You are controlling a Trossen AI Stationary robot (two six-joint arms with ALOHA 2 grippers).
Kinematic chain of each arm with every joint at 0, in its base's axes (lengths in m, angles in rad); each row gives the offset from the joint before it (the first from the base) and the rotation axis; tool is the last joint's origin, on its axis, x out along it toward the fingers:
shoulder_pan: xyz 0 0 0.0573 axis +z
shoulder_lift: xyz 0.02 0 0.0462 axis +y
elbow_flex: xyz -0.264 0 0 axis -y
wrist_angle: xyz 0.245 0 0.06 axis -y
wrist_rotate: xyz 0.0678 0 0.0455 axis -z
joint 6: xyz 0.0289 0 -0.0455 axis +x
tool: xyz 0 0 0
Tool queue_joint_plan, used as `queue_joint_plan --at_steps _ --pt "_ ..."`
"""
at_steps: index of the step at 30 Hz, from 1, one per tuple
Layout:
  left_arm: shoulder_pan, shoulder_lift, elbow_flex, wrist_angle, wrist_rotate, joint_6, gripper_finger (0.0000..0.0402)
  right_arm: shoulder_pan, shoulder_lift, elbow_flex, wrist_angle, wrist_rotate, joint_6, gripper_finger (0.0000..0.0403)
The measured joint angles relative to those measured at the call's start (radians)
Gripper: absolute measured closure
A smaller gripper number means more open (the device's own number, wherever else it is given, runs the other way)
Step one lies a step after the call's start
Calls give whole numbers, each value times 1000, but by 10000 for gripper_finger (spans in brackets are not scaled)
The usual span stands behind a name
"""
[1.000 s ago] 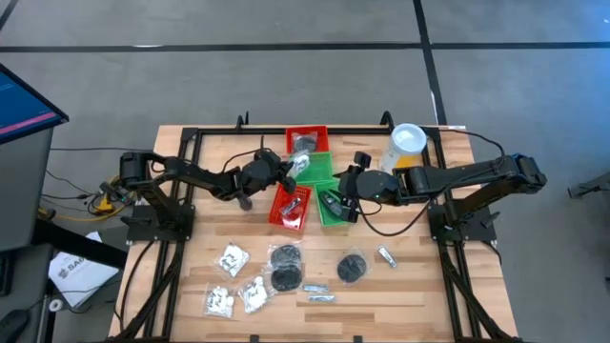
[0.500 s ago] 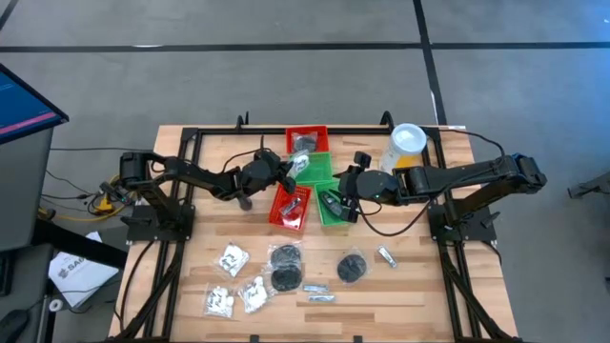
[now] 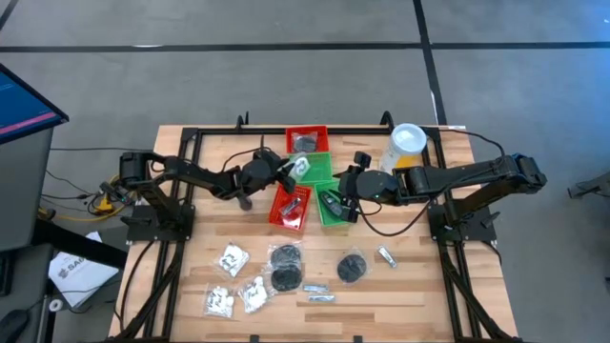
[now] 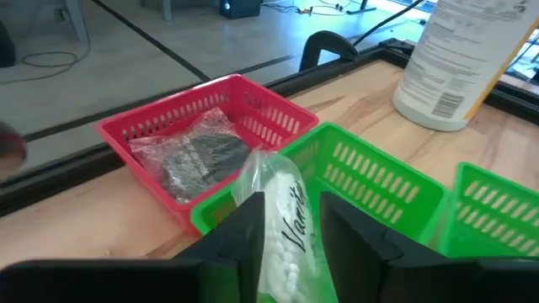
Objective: Pick & Place Travel size toiletries
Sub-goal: Put the white cotton pack into the top green bin, then put the black deodorant into the bottom green bin
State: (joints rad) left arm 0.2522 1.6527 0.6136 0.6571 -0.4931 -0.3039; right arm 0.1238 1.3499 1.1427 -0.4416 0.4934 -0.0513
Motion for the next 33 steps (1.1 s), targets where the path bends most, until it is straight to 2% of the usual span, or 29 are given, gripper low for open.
queue_joint_plan --at_steps 9,17,20,24,33 --pt "3 -70 0 -39 5 45 267 0 0 0 0 0 10 227" --pt "-71 -237 -1 -240 184 107 254 0 0 0 0 0 26 222" --pt "-111 -301 -9 -324 214 116 250 0 0 0 0 0 26 223" --pt "-159 -393 -46 -388 257 93 235 0 0 0 -3 -7 26 222" --pt "-229 -592 -198 -398 253 89 176 0 0 -1 -3 -23 26 223"
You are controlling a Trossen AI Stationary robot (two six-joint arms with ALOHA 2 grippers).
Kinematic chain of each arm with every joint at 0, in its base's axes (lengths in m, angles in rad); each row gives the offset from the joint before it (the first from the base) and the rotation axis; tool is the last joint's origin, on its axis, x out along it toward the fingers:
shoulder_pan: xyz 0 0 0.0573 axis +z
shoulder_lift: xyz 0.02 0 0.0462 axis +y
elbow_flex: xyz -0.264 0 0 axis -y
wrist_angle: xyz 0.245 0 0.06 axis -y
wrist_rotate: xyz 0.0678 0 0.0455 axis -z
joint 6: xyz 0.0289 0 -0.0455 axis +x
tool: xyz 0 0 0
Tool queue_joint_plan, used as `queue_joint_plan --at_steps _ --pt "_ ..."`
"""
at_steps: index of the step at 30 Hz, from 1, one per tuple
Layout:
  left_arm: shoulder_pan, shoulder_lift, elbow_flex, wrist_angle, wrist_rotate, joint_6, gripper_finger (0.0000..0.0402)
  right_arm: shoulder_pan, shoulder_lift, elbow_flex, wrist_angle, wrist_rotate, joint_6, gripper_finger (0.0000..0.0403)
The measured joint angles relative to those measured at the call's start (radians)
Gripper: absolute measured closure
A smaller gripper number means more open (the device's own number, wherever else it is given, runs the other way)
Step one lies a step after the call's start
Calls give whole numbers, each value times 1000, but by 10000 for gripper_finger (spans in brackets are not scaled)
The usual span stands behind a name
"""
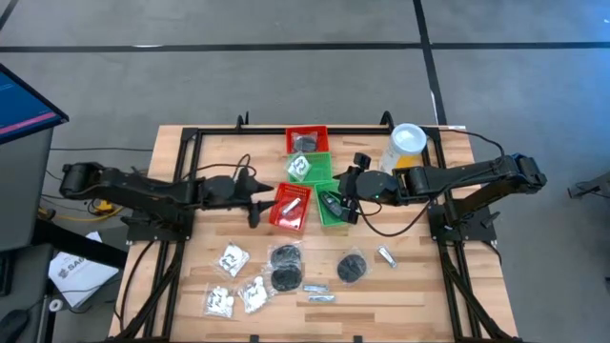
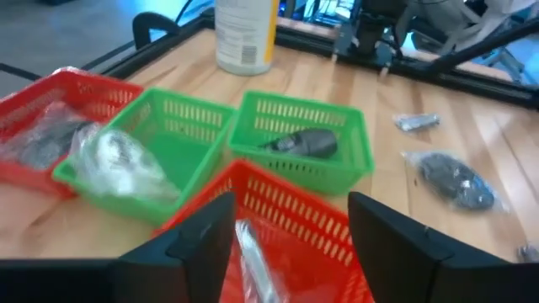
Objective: Pick & Place Travel size toiletries
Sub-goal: Put the black deodorant into the bottom green bin
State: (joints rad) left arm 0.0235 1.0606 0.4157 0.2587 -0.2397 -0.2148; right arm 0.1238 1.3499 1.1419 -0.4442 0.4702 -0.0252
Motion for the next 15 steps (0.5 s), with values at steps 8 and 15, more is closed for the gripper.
queue_joint_plan --at_steps 8,15 --pt "0 -86 -114 -2 -53 -3 148 0 0 0 3 0 0 223" --pt "0 -113 -151 4 -68 6 148 0 0 0 3 -1 0 220"
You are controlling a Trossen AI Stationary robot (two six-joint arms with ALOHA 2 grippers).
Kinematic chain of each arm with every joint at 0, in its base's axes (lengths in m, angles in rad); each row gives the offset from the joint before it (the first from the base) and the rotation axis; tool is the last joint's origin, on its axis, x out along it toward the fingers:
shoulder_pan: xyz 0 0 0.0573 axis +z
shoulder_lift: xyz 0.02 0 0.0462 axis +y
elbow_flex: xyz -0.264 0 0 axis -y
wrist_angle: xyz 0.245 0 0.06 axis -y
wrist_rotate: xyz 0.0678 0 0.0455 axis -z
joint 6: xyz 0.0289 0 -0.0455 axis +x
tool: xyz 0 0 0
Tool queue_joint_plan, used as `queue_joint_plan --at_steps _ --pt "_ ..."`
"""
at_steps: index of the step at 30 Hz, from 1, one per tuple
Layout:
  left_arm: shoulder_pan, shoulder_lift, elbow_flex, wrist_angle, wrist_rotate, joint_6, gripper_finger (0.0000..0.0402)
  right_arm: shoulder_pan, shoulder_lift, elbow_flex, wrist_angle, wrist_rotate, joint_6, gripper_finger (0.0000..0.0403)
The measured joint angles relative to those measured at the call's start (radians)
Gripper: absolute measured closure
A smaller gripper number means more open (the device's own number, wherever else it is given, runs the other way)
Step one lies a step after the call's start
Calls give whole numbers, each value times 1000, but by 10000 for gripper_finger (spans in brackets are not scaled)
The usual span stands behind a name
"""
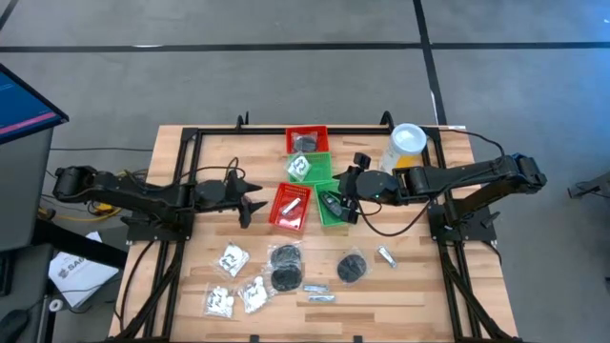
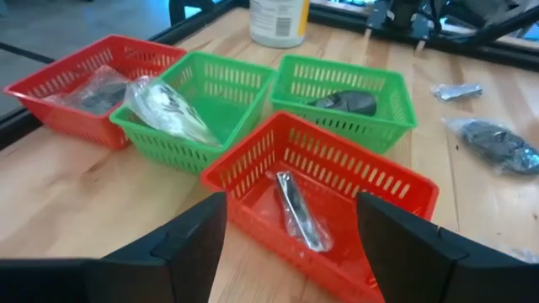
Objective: Pick & Place Travel size toiletries
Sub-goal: Put the black deodorant into the bottom green bin
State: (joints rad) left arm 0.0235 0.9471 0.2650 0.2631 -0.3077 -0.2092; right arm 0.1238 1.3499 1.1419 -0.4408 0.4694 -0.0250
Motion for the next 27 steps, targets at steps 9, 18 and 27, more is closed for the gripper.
queue_joint_plan --at_steps 9,18,27 --pt "1 -5 -41 -3 -61 4 148 0 52 -7 -11 -2 -1 221" --pt "5 -31 -40 8 -125 48 148 -8 114 -4 13 0 -35 219" --pt "5 -58 -43 -66 -156 9 149 -8 118 -2 26 1 -35 221"
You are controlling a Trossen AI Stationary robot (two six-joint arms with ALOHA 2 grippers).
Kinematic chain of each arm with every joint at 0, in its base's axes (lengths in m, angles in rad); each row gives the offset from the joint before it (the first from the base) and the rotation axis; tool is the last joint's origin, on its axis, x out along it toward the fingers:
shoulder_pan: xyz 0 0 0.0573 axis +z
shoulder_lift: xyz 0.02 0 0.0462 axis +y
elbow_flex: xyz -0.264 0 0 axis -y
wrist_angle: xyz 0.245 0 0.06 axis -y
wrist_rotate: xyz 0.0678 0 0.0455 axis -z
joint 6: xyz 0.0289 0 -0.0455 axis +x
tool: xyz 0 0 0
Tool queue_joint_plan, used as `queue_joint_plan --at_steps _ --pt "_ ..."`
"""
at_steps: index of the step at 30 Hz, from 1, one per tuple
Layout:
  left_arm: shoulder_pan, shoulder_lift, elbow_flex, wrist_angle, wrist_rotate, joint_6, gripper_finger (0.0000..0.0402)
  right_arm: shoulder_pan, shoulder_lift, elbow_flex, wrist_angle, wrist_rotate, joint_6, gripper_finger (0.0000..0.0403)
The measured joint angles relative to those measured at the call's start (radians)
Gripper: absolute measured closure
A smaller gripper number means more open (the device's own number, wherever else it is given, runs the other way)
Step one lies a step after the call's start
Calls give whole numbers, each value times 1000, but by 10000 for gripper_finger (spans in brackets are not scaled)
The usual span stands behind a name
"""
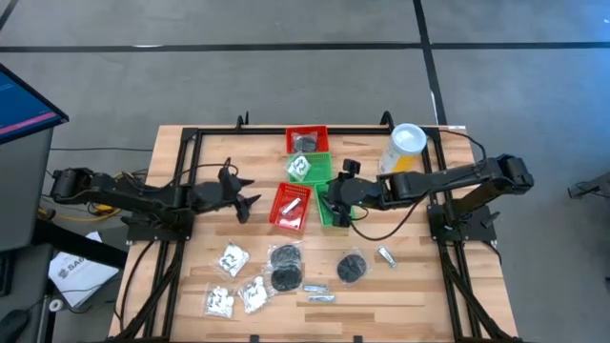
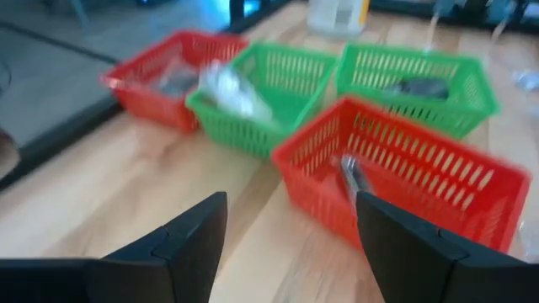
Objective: Pick & Place Travel size toiletries
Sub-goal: Put the black deodorant into the bottom green bin
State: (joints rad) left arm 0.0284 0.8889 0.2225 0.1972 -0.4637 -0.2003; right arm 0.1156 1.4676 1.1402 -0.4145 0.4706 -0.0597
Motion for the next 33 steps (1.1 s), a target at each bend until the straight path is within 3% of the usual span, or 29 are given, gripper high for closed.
queue_joint_plan --at_steps 7,14,24,33 --pt "-1 0 0 -126 0 -94 149 0 1 -1 1 0 0 218" --pt "-1 3 -11 -139 0 -129 149 1 1 -1 3 0 0 223" --pt "-1 4 -129 -110 0 -280 149 1 1 -1 4 1 0 221" --pt "-1 3 -141 -60 1 -280 200 1 1 -1 12 1 0 224"
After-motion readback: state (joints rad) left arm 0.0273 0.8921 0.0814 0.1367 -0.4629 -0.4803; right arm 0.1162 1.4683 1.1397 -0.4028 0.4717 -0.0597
